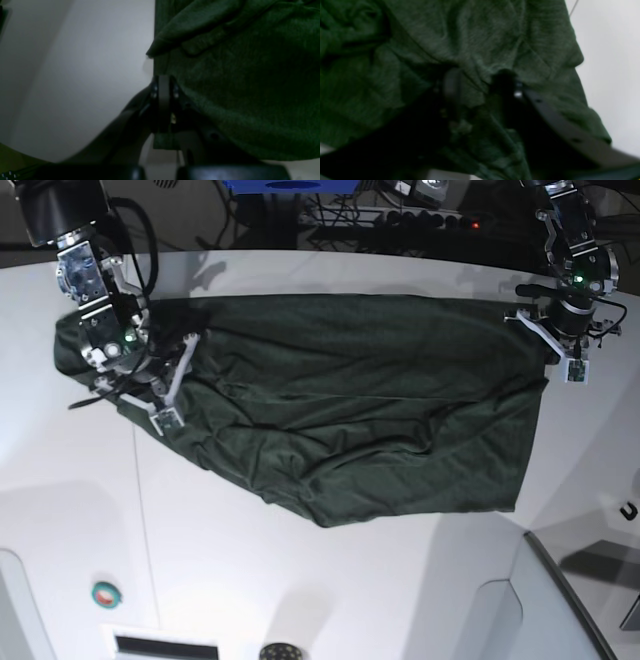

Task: Layout the t-shirt on the table in an organized manner, then fold the t-shirt properly
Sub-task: 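Hold the corners and pull the right gripper outward to stretch the shirt, then move the right gripper onto the shirt middle and pinch the fabric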

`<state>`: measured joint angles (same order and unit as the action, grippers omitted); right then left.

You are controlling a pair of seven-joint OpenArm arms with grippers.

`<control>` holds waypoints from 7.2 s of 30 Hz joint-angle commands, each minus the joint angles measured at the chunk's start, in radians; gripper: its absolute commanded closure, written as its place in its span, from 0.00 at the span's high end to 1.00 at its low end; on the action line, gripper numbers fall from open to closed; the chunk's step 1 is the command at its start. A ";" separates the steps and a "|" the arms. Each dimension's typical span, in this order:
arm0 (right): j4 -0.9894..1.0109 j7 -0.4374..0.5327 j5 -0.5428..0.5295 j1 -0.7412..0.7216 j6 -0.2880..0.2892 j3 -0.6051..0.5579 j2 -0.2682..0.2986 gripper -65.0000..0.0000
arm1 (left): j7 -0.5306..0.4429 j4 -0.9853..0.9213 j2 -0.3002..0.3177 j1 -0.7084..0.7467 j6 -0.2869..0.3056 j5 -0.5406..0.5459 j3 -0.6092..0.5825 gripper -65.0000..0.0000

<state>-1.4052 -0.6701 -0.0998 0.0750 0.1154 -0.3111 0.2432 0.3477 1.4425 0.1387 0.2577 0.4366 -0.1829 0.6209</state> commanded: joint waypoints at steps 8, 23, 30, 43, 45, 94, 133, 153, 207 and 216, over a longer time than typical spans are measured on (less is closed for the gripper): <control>-0.050 0.010 0.004 -0.025 0.105 0.007 0.002 0.00 | -0.022 -0.012 0.016 -0.004 -0.008 0.007 0.004 0.00; 0.111 0.014 0.005 -0.251 0.109 0.005 0.046 0.00 | -0.026 -0.038 0.019 -0.007 -0.008 0.007 0.069 0.00; 0.284 0.075 0.007 -0.384 0.109 0.005 0.046 0.00 | -0.026 -0.038 0.020 -0.004 -0.008 0.007 0.072 0.00; 0.657 0.379 0.005 -0.545 0.069 0.007 0.045 0.00 | -0.029 -0.038 0.022 0.021 -0.005 0.006 0.129 0.00; 0.692 0.431 0.002 -0.551 0.005 0.007 0.045 0.00 | -0.029 -0.038 0.022 0.022 -0.005 0.006 0.129 0.00; 0.901 0.501 -0.001 -0.611 -0.052 0.140 -0.026 0.02 | -0.032 -0.193 -0.047 -0.059 -0.009 -0.010 0.089 0.00; 0.381 0.439 -0.001 -0.381 -0.043 0.145 -0.092 0.03 | -0.031 -0.055 -0.052 -0.038 -0.009 0.000 0.084 0.00; 0.815 0.525 0.001 -0.630 0.088 -0.026 -0.348 0.03 | -0.034 -0.250 0.008 -0.013 -0.009 -0.004 0.090 0.00; 1.033 0.649 -0.001 -0.668 0.036 -0.020 -0.381 0.03 | -0.034 -0.271 0.039 0.002 -0.009 0.000 0.092 0.00; 1.064 0.651 -0.001 -0.680 -0.072 -0.021 -0.350 0.03 | -0.034 -0.277 0.046 -0.002 -0.009 0.000 0.092 0.00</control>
<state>-0.3313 -0.0288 -0.1001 -0.5701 0.0650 -0.3321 -0.1101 0.2497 1.1713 0.1753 0.2440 0.4324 -0.1497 0.7116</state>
